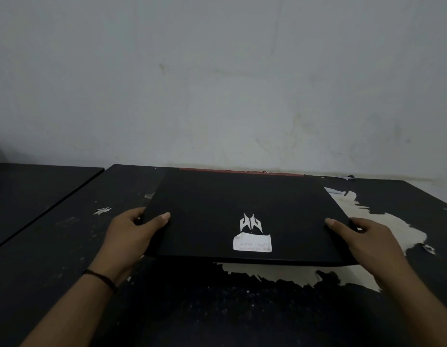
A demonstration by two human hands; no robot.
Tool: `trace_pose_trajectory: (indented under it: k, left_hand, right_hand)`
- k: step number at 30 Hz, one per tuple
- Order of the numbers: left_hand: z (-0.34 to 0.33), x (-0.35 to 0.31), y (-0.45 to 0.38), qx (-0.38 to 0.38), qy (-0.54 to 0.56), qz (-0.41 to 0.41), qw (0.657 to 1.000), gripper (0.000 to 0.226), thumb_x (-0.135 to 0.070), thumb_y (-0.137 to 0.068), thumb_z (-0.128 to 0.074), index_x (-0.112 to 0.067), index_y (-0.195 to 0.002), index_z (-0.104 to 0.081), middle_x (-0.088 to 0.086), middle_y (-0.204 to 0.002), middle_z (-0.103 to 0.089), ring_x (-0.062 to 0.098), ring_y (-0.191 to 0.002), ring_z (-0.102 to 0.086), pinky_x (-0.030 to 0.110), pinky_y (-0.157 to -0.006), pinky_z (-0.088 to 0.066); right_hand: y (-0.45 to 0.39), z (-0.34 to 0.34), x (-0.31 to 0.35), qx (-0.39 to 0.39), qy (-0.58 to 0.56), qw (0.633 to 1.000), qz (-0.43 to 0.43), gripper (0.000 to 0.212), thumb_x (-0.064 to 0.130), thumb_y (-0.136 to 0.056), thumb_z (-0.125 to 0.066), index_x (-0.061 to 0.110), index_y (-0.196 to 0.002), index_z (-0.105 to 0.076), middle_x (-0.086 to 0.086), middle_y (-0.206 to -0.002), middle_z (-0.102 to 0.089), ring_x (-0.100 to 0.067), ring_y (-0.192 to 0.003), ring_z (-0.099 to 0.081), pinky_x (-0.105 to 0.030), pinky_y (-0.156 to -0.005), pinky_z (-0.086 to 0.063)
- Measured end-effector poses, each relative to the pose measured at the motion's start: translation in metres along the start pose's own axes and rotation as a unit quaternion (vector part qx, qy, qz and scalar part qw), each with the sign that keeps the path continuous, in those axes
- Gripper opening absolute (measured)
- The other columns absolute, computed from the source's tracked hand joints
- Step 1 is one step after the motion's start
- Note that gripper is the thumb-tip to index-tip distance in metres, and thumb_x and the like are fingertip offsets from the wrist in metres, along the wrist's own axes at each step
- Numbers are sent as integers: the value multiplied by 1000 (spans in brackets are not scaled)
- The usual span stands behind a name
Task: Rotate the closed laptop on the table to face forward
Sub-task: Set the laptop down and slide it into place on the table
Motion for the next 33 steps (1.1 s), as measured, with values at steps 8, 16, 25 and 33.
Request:
trace_pose_trajectory:
  k: [8, 16, 25, 33]
  left_hand:
    - [13, 17, 18, -17, -6, 20, 1000, 42, -23, -73, -77, -13, -112, -66, 8, -110, -70, 25, -87, -72, 39, -77, -58]
    - [13, 29, 33, -30, -12, 38, 999, 22, -17, -77, -74, -18, -98, -68, 4, -96, -73, 18, -73, -74, 27, -59, -56]
    - [11, 41, 44, -34, -49, 38, 997, 22, -17, -78, -73, -16, -99, -66, 4, -95, -71, 12, -69, -72, 20, -53, -54]
    - [13, 45, 44, -20, -112, 55, 992, 43, -28, -76, -74, -14, -114, -61, 6, -106, -68, 23, -87, -70, 36, -72, -57]
  right_hand:
    - [24, -7, -9, 24, -10, 1000, -7, 65, 52, -76, -64, 9, -125, -60, -12, -128, -61, -29, -109, -58, -42, -88, -48]
    - [40, -11, -21, 28, -27, 999, -24, 68, 47, -81, -63, 5, -132, -52, -14, -138, -53, -33, -122, -51, -40, -91, -42]
    - [50, -13, -32, 25, -20, 999, -43, 66, 50, -79, -63, 8, -130, -55, -12, -135, -56, -31, -117, -55, -40, -91, -45]
    - [49, -16, -34, 39, -13, 998, -48, 66, 48, -81, -62, 6, -131, -53, -14, -135, -55, -32, -118, -54, -39, -86, -43]
Point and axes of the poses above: each hand's wrist, its own y-axis away from the middle knuckle, its own z-axis out of the back of the hand, x = y × z, the point moved 5 cm from there along -y, towards the middle knuckle
